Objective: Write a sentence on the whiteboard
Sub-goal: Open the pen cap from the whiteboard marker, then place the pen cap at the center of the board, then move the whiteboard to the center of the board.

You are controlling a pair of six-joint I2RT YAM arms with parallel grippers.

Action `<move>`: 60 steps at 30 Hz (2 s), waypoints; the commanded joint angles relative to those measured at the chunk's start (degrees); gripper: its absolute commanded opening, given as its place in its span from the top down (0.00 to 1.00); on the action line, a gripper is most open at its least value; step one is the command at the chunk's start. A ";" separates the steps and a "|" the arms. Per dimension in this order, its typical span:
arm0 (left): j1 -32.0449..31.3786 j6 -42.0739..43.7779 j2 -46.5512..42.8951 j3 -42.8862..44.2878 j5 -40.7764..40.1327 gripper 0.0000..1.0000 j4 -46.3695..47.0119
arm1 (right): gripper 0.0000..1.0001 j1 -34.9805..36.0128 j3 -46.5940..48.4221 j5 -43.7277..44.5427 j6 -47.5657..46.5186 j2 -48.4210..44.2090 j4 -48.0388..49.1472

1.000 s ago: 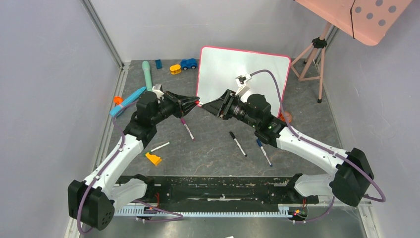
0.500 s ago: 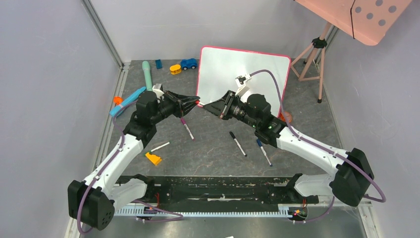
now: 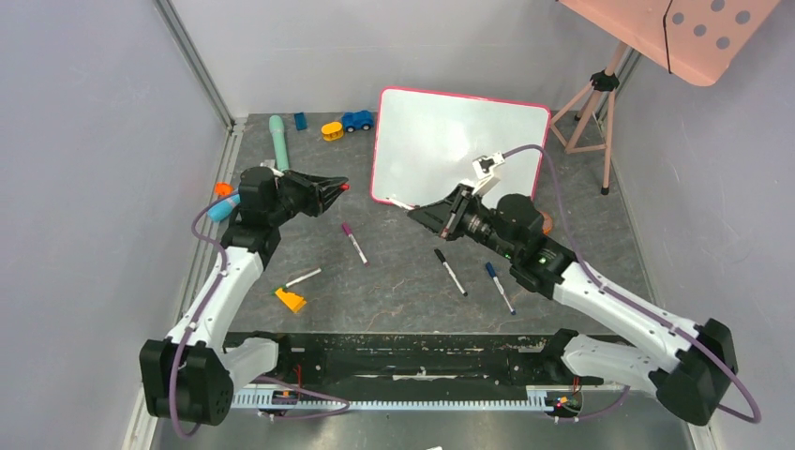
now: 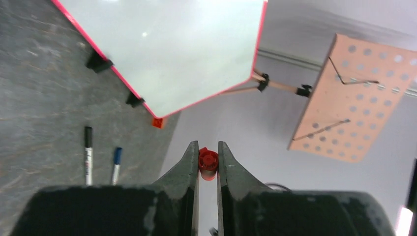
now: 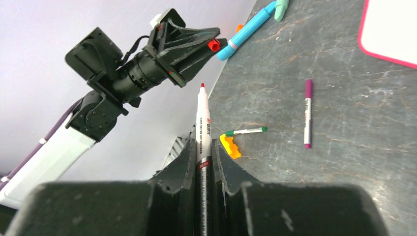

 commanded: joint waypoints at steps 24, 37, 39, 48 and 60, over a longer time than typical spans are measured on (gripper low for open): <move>2.12 33.13 22.81 1.03 -13.90 0.98 -25.94 | 1.00 -0.87 5.36 17.90 -18.33 -10.53 -38.05; 2.16 37.86 30.55 5.02 -14.35 0.70 -33.32 | 1.00 -0.89 2.65 14.66 -16.72 -8.90 -35.21; 2.16 38.26 29.99 5.60 -13.95 0.56 -34.10 | 1.00 -0.91 1.71 13.61 -16.08 -8.80 -34.43; 2.12 39.38 21.21 7.87 -9.10 0.20 -36.69 | 1.00 -4.87 -6.64 5.30 -10.52 -12.35 -24.64; -0.31 44.95 18.50 11.86 6.22 0.00 -19.05 | 1.00 -31.74 6.95 0.24 -25.39 -10.60 -41.74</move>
